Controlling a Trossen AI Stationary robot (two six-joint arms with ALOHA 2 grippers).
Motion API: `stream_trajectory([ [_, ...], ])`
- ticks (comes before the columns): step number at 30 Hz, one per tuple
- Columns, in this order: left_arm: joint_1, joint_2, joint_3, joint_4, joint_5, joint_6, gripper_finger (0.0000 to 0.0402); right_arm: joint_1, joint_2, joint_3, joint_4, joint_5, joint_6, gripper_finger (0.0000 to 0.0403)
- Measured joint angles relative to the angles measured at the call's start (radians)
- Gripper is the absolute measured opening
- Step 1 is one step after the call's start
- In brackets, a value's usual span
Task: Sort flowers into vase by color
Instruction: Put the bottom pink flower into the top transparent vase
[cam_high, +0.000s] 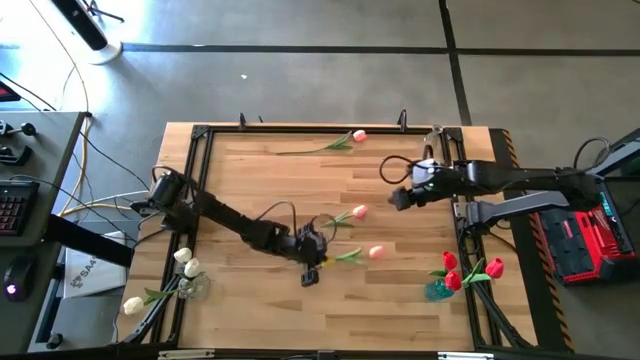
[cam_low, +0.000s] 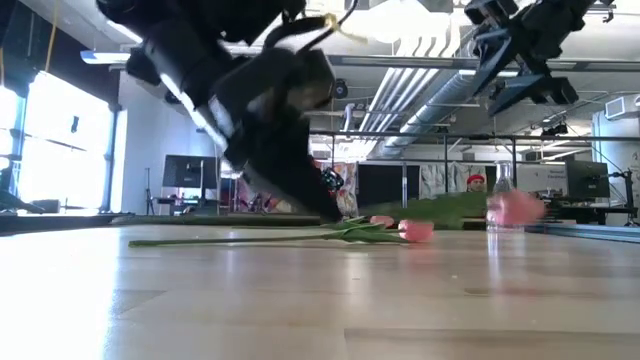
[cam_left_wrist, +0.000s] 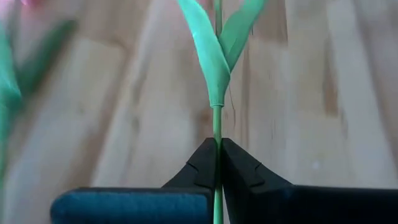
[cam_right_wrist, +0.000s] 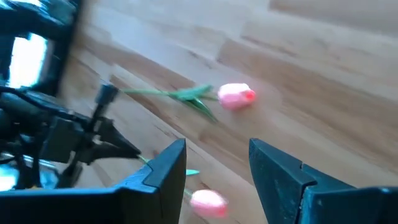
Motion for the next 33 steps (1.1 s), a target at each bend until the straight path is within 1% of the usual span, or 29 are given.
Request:
stream_trajectory([
  [9,0.088,-0.135,0.002,0.011,0.001,0.005,0.0000,0.025,-0.146,0.000,0.059,0.112,0.009,0.0162],
  [17,0.183,-0.212,0.002,0.040,0.017,-0.022,0.0000,0.046,-0.240,0.000,0.094,0.208,0.017,0.0162],
  [21,0.240,-0.251,0.002,0.081,0.048,-0.076,0.0000,0.059,-0.271,0.000,0.131,0.263,-0.003,0.0162],
  [24,0.277,-0.280,0.003,0.122,0.066,-0.090,0.0000,0.059,-0.285,0.000,0.183,0.303,-0.027,0.0162],
  [30,0.339,-0.322,0.003,0.185,0.119,-0.109,0.0000,0.059,-0.287,0.000,0.305,0.339,-0.095,0.0162],
  [33,0.366,-0.323,0.003,0.253,0.155,-0.139,0.0000,0.059,-0.287,0.000,0.372,0.349,-0.157,0.0162],
])
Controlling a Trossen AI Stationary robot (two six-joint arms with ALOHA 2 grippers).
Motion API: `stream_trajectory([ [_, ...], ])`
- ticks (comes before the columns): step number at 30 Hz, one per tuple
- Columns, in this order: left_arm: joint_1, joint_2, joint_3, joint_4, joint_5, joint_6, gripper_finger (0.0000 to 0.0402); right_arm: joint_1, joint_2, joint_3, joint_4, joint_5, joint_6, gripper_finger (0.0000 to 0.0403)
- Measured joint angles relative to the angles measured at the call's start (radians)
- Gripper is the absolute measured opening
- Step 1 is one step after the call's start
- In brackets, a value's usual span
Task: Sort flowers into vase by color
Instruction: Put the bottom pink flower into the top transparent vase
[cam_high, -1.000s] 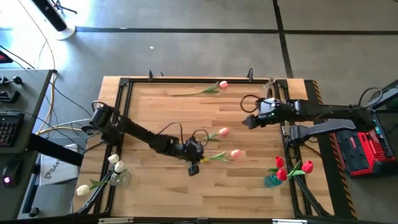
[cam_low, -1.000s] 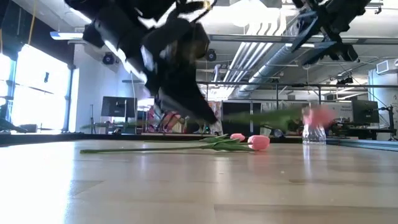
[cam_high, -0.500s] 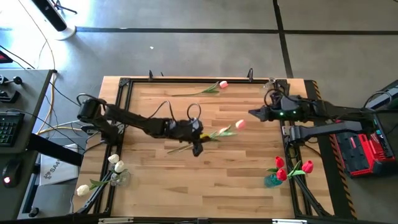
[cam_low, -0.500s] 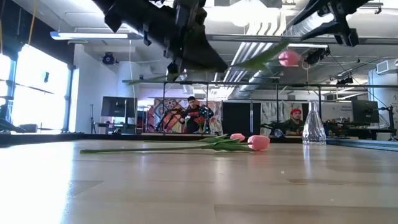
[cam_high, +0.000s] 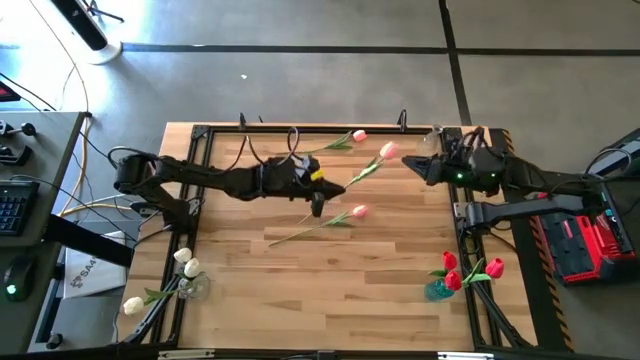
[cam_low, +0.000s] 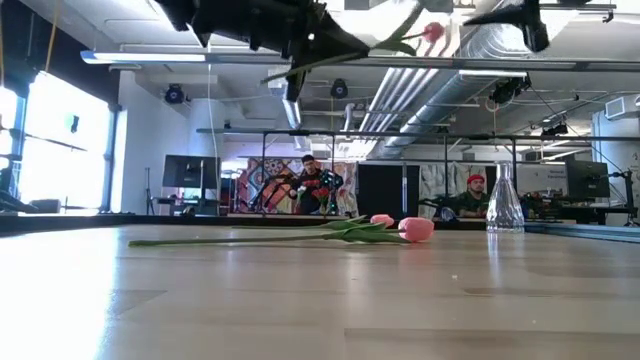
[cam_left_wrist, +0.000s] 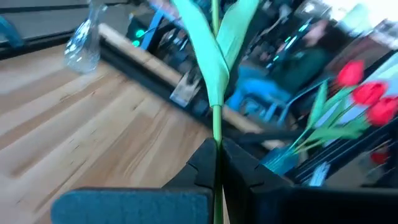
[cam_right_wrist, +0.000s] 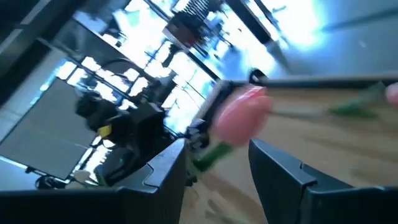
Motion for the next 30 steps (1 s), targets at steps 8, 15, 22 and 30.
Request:
stream_trajectory([
  [8,0.071,-0.001,0.000,0.165,0.098,-0.062,0.0000,0.000,0.000,0.000,0.179,-0.031,-0.206,0.0162],
  [15,0.131,-0.001,0.000,0.217,0.145,-0.097,0.0000,-0.001,0.030,0.000,0.190,-0.037,-0.226,0.0162],
  [22,0.173,0.000,0.000,0.258,0.196,-0.100,0.0000,-0.010,0.114,0.000,0.189,-0.036,-0.212,0.0162],
  [30,0.198,0.000,0.000,0.258,0.258,-0.098,0.0000,-0.010,0.197,0.000,0.237,0.012,-0.244,0.0162],
])
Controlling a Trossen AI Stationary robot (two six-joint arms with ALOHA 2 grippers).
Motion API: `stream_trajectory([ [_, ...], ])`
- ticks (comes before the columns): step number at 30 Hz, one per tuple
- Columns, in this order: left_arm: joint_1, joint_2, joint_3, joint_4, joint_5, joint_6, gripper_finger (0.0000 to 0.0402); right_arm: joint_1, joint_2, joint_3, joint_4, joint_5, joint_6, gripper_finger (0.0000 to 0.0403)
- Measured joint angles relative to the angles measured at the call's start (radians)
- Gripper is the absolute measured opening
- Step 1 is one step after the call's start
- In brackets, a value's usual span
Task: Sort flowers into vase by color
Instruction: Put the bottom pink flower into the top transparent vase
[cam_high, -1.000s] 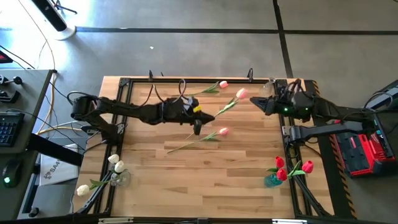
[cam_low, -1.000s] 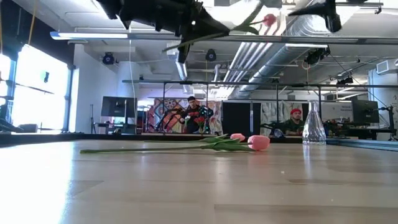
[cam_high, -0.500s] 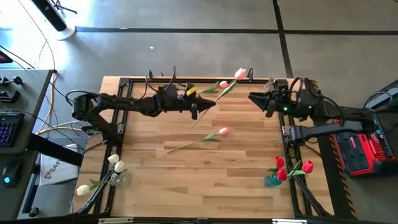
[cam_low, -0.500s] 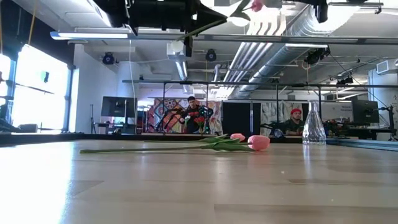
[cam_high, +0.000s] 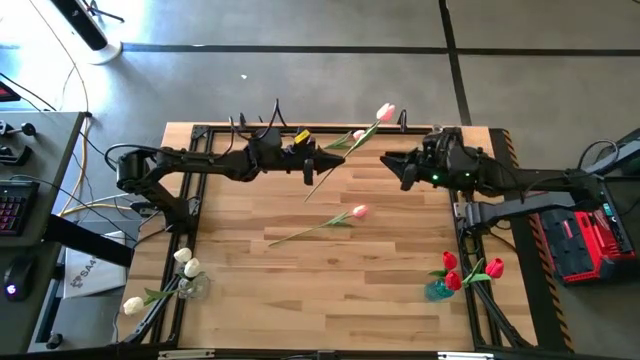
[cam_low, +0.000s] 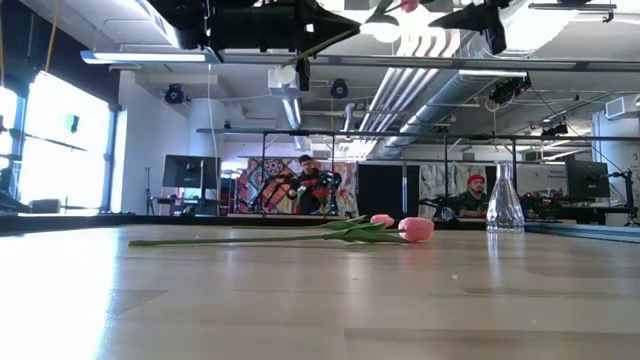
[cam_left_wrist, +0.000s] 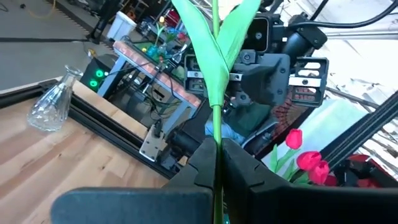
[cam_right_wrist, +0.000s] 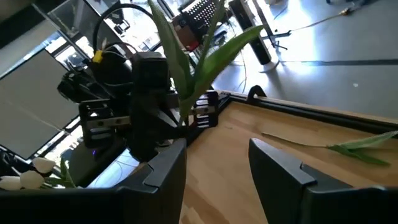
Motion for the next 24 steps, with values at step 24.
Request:
stream_trajectory([
  [24,0.077,0.057,0.182,0.086,0.046,0.088,0.0000,-0.189,0.165,-0.001,0.394,-0.350,-0.099,0.0162],
])
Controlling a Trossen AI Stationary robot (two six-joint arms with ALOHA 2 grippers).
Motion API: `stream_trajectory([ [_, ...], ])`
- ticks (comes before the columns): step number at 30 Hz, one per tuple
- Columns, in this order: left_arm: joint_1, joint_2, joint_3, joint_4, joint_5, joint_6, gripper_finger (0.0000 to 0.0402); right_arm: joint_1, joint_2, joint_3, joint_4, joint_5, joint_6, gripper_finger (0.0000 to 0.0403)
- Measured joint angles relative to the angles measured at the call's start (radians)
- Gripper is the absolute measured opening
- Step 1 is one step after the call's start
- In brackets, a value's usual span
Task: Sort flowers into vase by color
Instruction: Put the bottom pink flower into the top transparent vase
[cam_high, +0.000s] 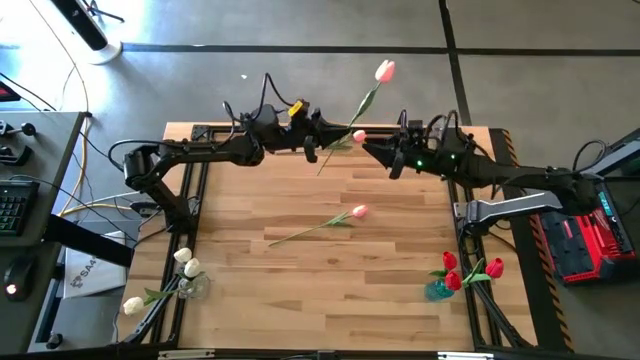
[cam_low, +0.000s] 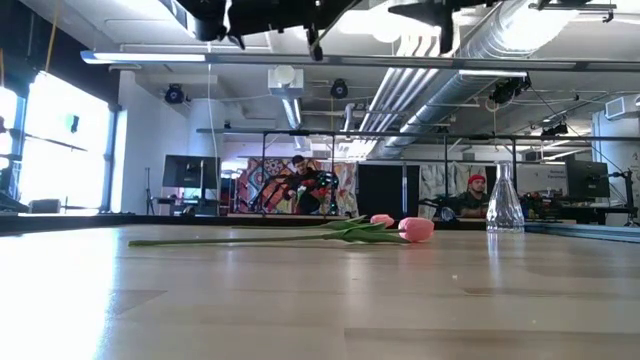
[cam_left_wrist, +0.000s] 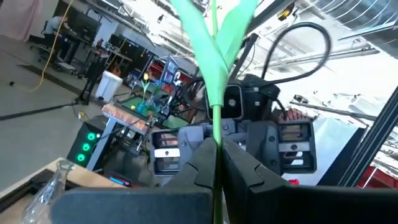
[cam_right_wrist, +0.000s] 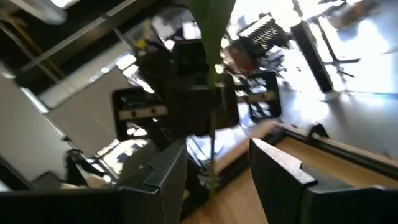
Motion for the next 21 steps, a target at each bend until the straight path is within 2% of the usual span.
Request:
stream_trajectory([
  [4,-0.012,0.005,0.010,0.003,0.000,-0.007,0.0000,-0.027,0.031,0.000,0.092,-0.075,0.000,0.0162],
  [10,-0.046,0.007,0.010,-0.015,0.015,0.030,0.0000,-0.027,0.091,0.000,0.167,-0.107,-0.032,0.0162],
  [17,-0.065,0.007,0.010,-0.096,0.016,0.078,0.0000,-0.021,0.112,0.000,0.276,-0.084,-0.068,0.0162],
  [21,-0.068,0.007,0.010,-0.108,0.016,0.080,0.0000,-0.021,0.093,0.000,0.277,-0.059,-0.093,0.0162],
])
